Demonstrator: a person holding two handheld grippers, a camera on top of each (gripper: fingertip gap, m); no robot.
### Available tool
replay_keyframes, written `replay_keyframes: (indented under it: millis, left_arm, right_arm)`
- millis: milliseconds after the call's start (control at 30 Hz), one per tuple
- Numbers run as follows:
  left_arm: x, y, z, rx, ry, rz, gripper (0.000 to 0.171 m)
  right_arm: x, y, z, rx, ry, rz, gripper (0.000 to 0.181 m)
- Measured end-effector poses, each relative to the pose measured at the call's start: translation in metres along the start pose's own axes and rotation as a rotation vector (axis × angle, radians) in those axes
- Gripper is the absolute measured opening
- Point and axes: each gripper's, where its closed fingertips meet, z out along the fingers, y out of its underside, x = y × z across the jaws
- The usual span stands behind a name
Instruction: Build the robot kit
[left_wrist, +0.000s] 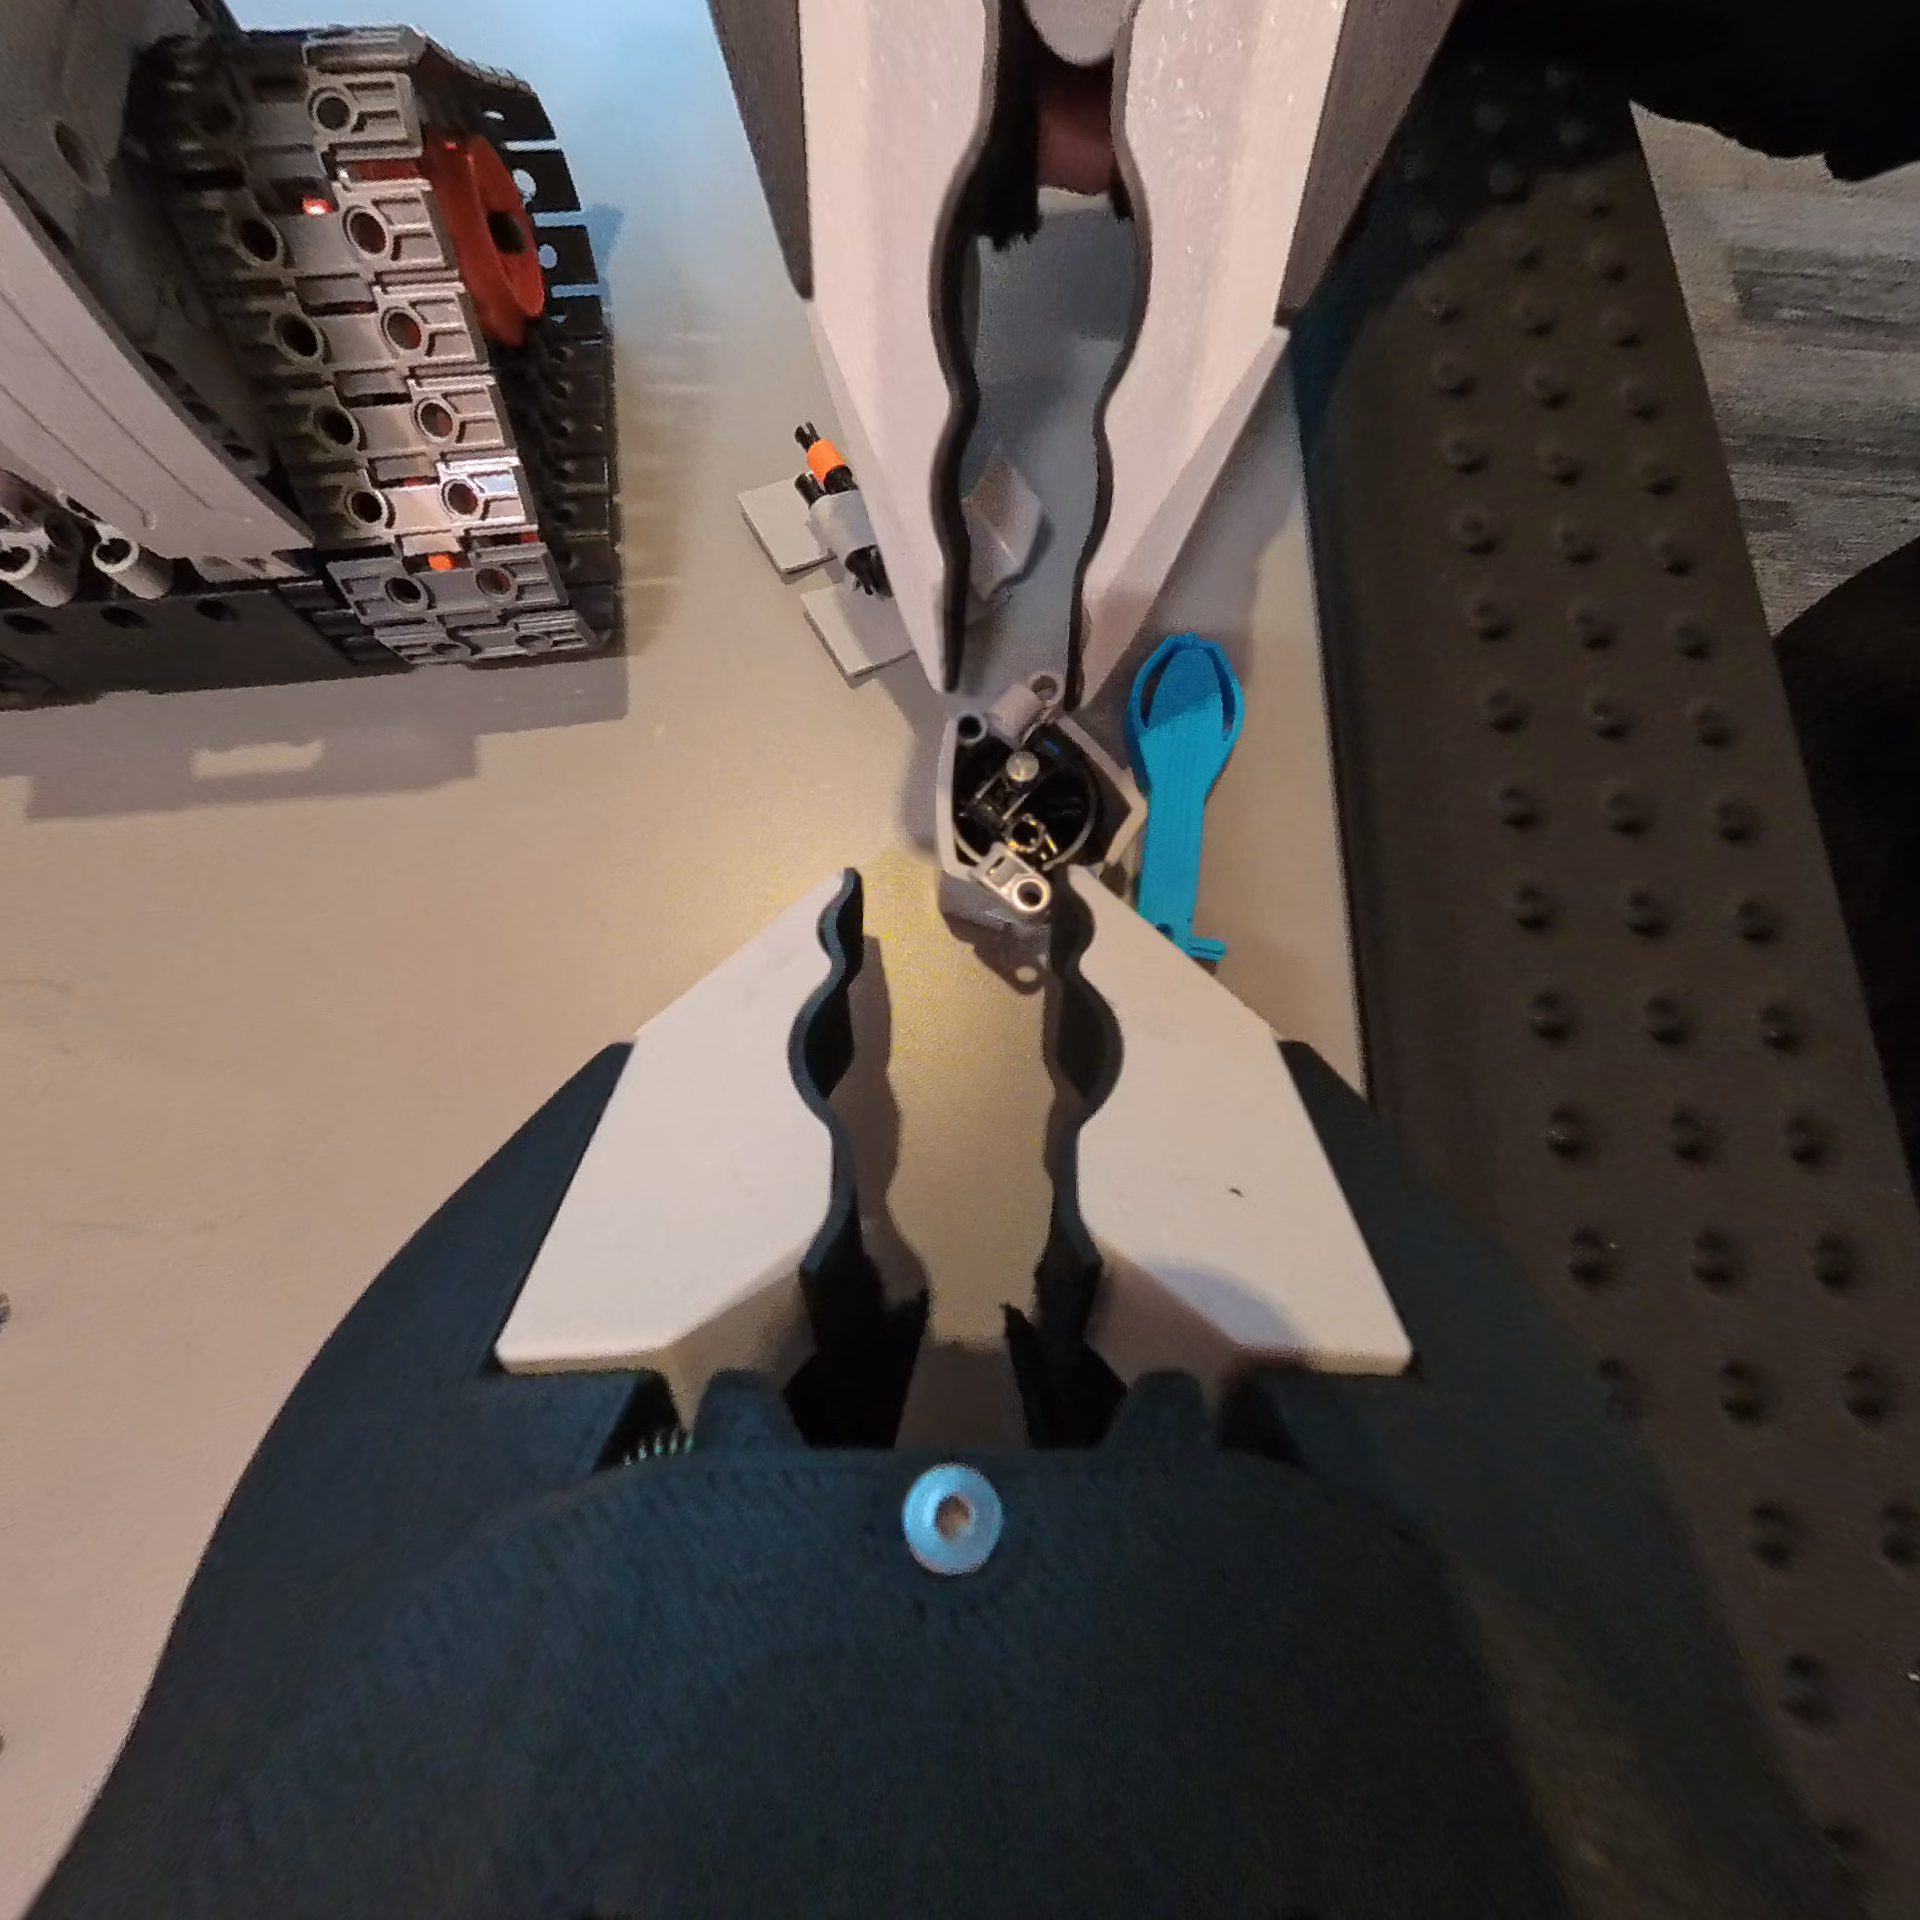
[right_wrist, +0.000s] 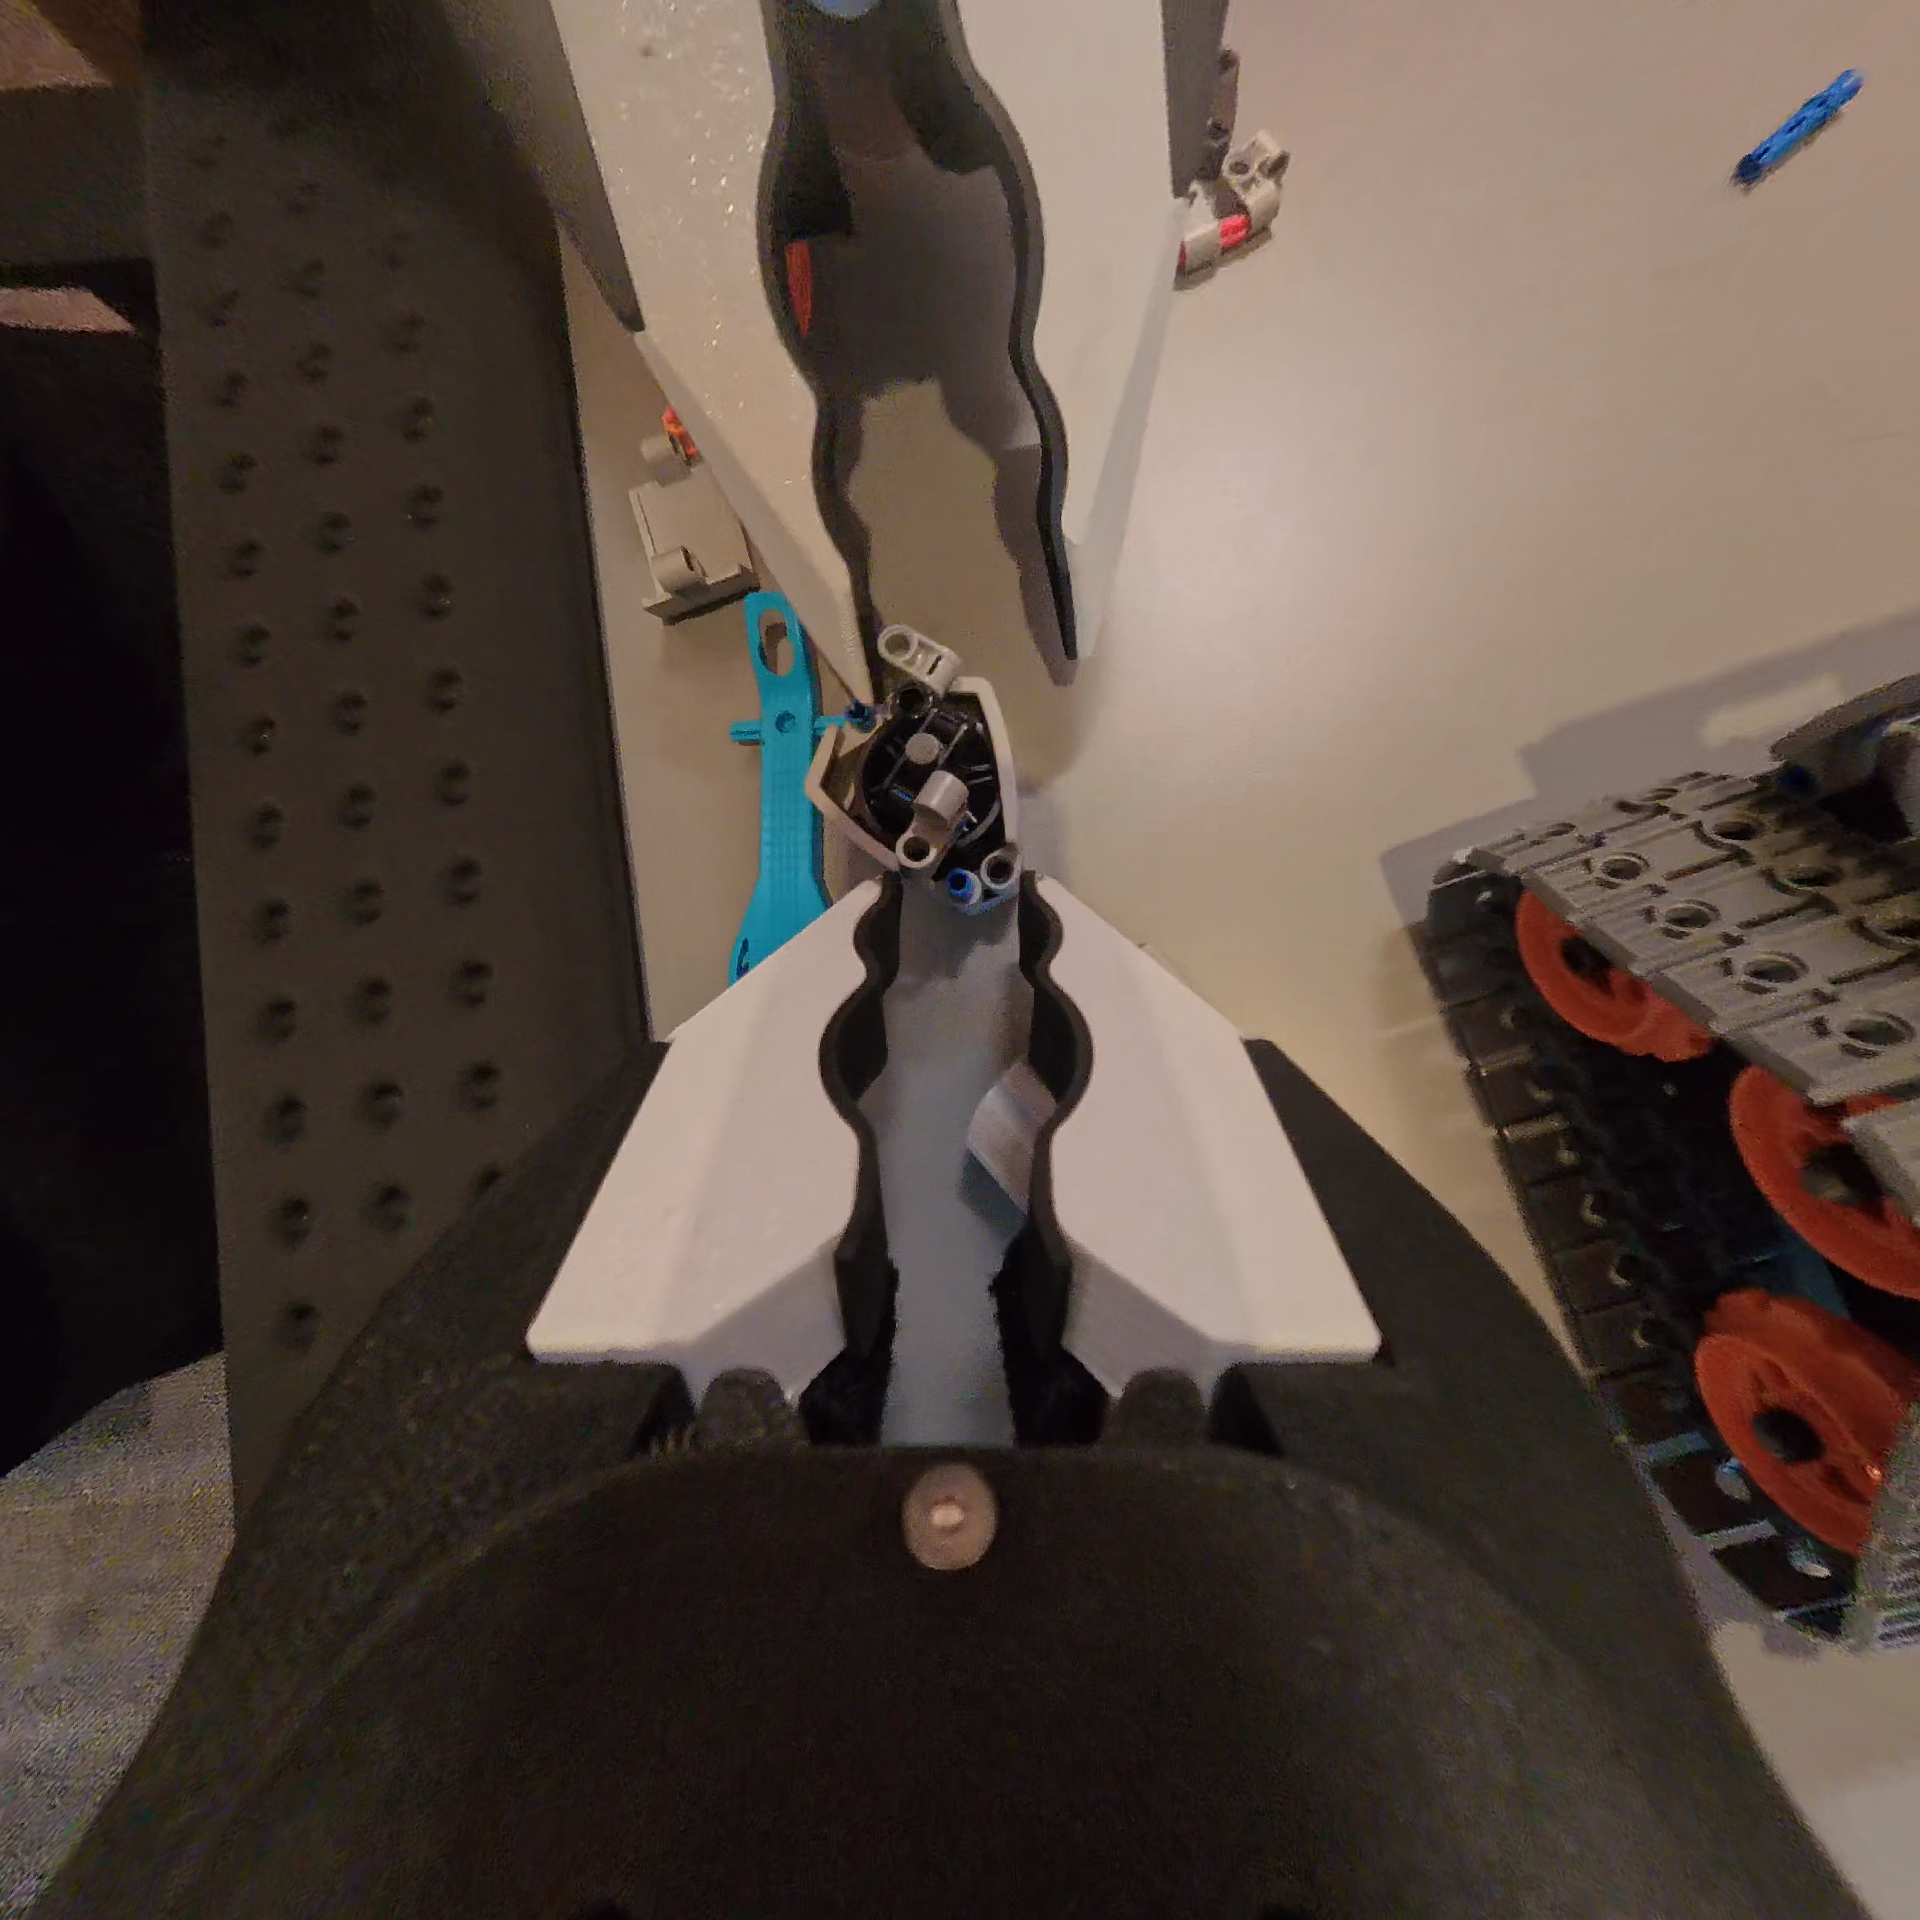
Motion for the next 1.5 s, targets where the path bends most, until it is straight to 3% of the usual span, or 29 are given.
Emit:
replay_keyframes:
  millis: [300,500,667,800,1033,1333,1500]
  left_arm:
    - [0.010,-0.003,-0.006,0.007,0.034,-0.014,0.035]
    - [0.018,-0.001,0.004,-0.030,0.013,-0.061,0.046]
    - [0.009,-0.001,-0.001,-0.006,-0.059,-0.140,0.049]
    - [0.003,0.002,-0.007,-0.012,-0.137,-0.140,0.043]
    - [0.017,0.002,-0.012,0.013,-0.163,-0.175,0.052]
    - [0.020,0.015,0.001,-0.064,-0.226,-0.184,0.033]
    - [0.003,0.015,-0.003,-0.083,-0.260,-0.151,0.031]
  right_arm:
    - [0.005,-0.001,-0.006,0.015,0.010,-0.022,0.021]
    - [-0.002,0.008,0.001,-0.029,-0.034,-0.034,0.023]
    - [-0.013,0.005,0.009,-0.033,-0.061,-0.027,0.014]
    - [-0.018,0.003,0.010,-0.026,-0.080,-0.013,0.016]
    - [-0.010,0.002,0.010,-0.020,-0.024,-0.021,0.021]
    - [-0.007,0.001,0.021,-0.028,0.017,-0.013,0.016]
    - [0.007,-0.005,0.023,-0.009,0.079,0.040,0.015]
